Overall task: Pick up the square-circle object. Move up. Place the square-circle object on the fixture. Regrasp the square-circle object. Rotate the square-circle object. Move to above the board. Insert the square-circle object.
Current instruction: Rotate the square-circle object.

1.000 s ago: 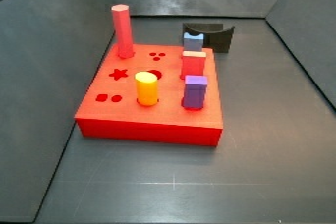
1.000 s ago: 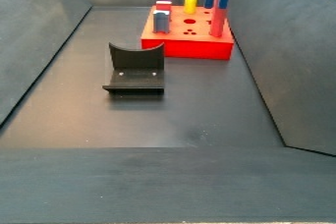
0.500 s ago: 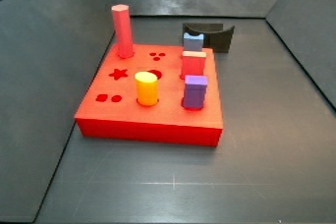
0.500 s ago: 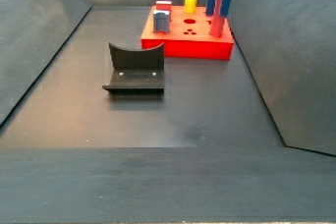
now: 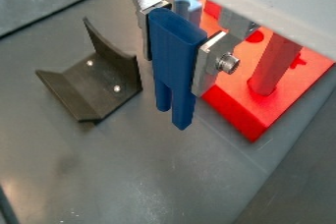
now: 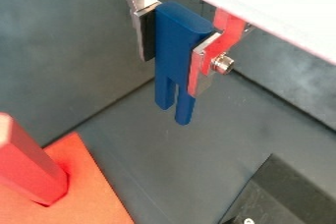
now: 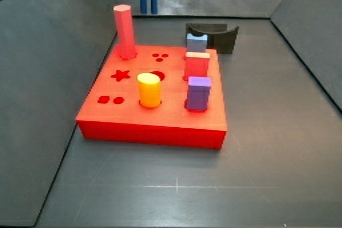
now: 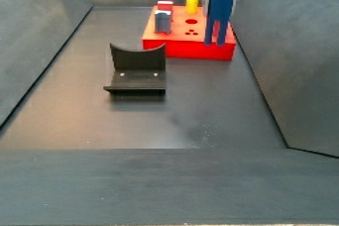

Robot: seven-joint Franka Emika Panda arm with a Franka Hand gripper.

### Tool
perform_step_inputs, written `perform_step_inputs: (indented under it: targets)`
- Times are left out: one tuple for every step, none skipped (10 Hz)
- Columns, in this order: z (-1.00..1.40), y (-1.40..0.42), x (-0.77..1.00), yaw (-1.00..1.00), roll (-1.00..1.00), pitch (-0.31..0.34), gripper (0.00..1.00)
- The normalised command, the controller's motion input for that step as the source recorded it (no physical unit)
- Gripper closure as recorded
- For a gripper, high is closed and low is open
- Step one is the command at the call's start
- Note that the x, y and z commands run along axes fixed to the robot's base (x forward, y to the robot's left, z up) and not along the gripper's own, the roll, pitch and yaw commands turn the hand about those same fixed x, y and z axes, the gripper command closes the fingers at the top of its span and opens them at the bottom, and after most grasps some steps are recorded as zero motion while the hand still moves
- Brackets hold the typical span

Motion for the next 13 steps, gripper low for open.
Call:
perform_step_inputs:
  targets:
    - [-1.0,0.01,0.03,-0.05,-0.17,-0.025,1.0]
    - [-1.0,0.01,0.03,-0.04,-0.18,-0.027,1.0]
    - [-1.0,0.01,0.03,-0.04,-0.19,-0.033,1.0]
    - [-1.0,0.01,0.03,-0.03,-0.19,-0.034,1.0]
    - [-0.93,0.01,0.03,-0.03,-0.2,-0.037,1.0]
    - [-0.74,0.01,0.03,-0.02,-0.21,-0.038,1.0]
    - [-0.6,0.01,0.03,-0.01,-0.21,-0.034,1.0]
    - [-0.46,0.01,0.03,-0.01,-0.22,-0.031,1.0]
    - [-0.33,0.01,0.03,-0.01,-0.22,-0.027,1.0]
    - [-0.15,0.01,0.04,0.0,-0.23,-0.021,1.0]
    - [-0.11,0.01,0.04,0.0,-0.23,-0.015,1.0]
    - [-0.11,0.01,0.04,0.0,-0.23,-0.015,1.0]
    - [0.0,0.0,0.0,0.0,-0.23,0.002,0.0]
